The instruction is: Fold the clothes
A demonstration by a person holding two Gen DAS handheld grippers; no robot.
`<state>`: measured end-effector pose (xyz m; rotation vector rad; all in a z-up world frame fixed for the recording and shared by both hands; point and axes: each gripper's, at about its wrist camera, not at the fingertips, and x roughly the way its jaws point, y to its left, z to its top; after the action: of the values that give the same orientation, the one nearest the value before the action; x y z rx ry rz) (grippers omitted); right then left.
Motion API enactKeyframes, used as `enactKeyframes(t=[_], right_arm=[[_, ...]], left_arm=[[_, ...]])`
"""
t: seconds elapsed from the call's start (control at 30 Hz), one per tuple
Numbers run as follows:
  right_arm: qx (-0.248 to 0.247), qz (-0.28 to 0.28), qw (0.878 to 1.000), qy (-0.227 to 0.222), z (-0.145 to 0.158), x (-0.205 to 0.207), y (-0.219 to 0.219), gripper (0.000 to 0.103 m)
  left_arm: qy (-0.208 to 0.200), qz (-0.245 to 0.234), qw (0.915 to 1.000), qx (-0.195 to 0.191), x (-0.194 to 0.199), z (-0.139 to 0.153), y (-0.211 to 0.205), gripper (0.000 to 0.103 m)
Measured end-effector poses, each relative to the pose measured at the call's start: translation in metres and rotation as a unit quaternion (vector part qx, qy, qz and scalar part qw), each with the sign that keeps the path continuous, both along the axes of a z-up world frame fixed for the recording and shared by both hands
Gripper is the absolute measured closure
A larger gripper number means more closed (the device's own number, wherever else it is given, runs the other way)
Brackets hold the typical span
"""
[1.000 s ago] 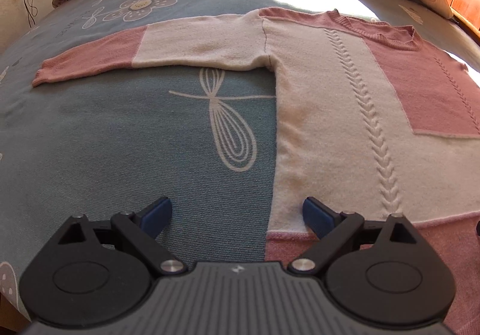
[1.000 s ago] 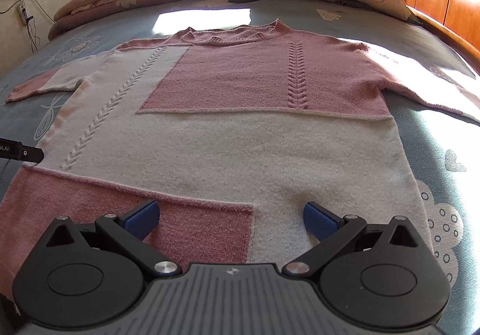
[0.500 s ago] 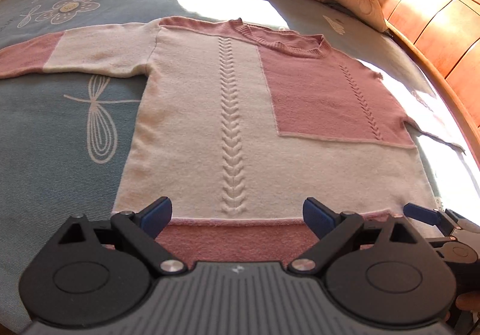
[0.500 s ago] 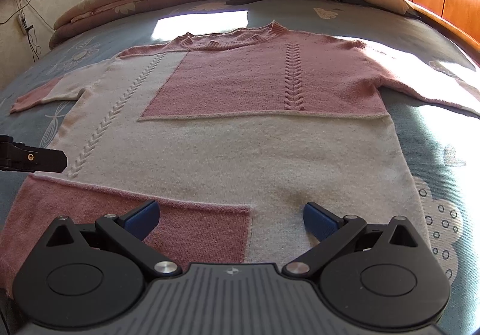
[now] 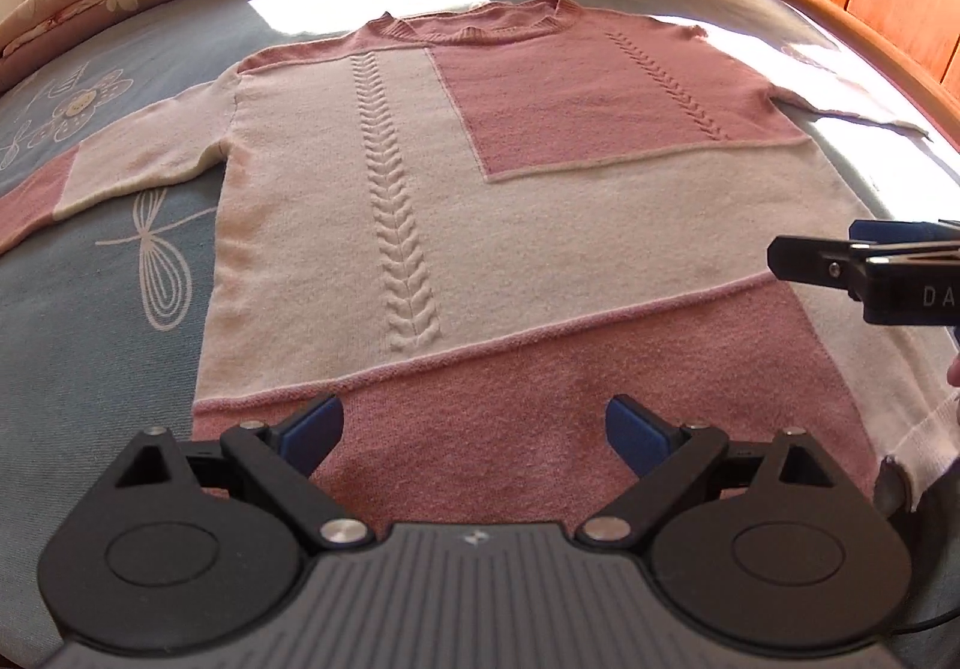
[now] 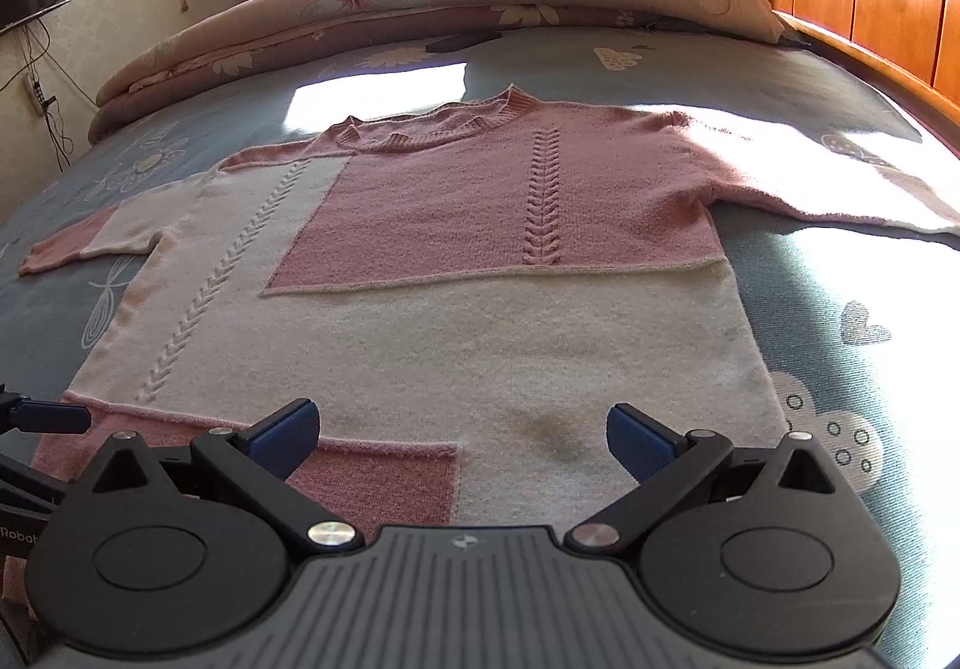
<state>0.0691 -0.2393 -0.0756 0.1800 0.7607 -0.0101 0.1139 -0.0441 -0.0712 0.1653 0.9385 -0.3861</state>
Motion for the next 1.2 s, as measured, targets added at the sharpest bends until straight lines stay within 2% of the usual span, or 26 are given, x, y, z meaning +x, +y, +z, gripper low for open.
enactKeyframes(t=[0.07, 0.17, 0.33, 0.4, 0.53, 0.8, 0.9, 1.0, 1.13, 1.2], right_arm=[[0.002, -0.004, 1.000, 0.001, 0.000, 0.000, -0.002, 0.000], [0.007, -0.015, 1.000, 0.006, 0.000, 0.000, -0.009, 0.000], [0.029, -0.035, 0.999, 0.010, 0.000, 0.000, -0.021, 0.000], [0.039, -0.035, 0.999, 0.013, -0.001, 0.000, -0.023, 0.000], [0.040, -0.031, 0.999, 0.013, -0.001, 0.001, -0.021, 0.000], [0.049, -0.034, 0.998, 0.016, -0.001, 0.000, -0.022, 0.000], [0.062, -0.031, 0.998, 0.015, 0.000, 0.000, -0.023, 0.000], [0.062, -0.025, 0.998, 0.016, 0.000, 0.001, -0.021, 0.000], [0.058, -0.025, 0.998, 0.020, -0.002, 0.001, -0.019, 0.000], [0.060, -0.029, 0.998, 0.021, -0.002, 0.001, -0.020, 0.000]], left_arm=[[0.002, -0.018, 0.9997, -0.017, -0.002, 0.000, -0.008, 0.009], [0.002, -0.063, 0.9978, -0.019, -0.014, -0.008, -0.028, 0.009], [-0.010, -0.106, 0.9941, 0.020, -0.041, -0.020, -0.045, 0.008], [-0.007, -0.115, 0.9931, 0.021, -0.046, -0.017, -0.046, 0.008], [-0.019, -0.134, 0.9908, -0.006, -0.049, -0.006, -0.048, 0.008], [0.022, -0.118, 0.9925, -0.020, -0.050, -0.017, -0.047, 0.006], [0.018, -0.122, 0.9918, -0.032, -0.052, -0.010, -0.043, 0.006], [0.002, -0.106, 0.9939, -0.031, -0.046, -0.008, -0.040, 0.006], [0.019, -0.089, 0.9949, -0.043, -0.040, -0.018, -0.035, 0.006], [0.021, -0.096, 0.9945, -0.036, -0.044, -0.017, -0.036, 0.006]])
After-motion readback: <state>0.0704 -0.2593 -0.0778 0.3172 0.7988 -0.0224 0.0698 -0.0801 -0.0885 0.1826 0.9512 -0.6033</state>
